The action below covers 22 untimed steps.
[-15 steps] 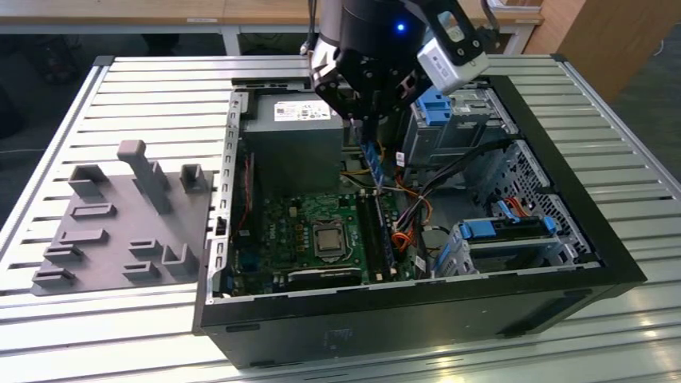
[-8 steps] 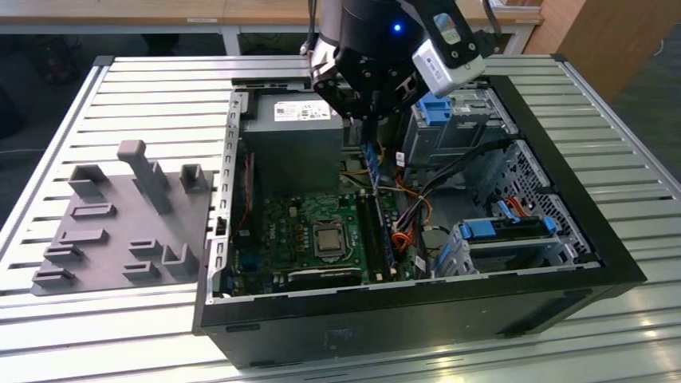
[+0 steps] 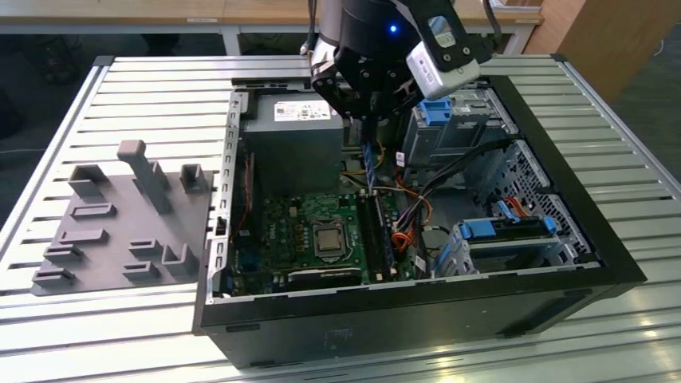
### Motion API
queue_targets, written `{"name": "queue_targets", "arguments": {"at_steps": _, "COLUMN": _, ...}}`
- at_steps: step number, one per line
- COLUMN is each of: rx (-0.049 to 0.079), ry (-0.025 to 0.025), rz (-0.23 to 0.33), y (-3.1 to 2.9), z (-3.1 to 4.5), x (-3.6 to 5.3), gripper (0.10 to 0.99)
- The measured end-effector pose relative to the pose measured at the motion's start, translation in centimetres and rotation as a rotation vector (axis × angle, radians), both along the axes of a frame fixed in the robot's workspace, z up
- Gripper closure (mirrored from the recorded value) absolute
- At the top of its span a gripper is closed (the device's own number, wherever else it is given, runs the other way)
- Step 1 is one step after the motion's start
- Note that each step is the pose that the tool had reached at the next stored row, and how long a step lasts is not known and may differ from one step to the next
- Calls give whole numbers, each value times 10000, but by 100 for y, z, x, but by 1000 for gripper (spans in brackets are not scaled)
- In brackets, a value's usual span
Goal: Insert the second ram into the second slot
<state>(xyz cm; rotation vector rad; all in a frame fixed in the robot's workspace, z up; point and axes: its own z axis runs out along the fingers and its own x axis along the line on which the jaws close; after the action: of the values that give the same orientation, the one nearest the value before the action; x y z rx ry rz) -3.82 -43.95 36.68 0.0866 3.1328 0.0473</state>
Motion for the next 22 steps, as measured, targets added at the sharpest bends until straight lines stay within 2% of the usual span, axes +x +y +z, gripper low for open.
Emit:
{"name": "queue_targets", "arguments": {"at_steps": 8, "rx": -2, "ry": 1, "rz": 52, "y": 0, "z": -103, "x": 0, "gripper": 949}}
{"name": "queue_targets", "arguments": {"at_steps": 22, "rx": -3, "ry": 12, "rz": 52, "y": 0, "z": -187, "x": 0, "gripper": 949}}
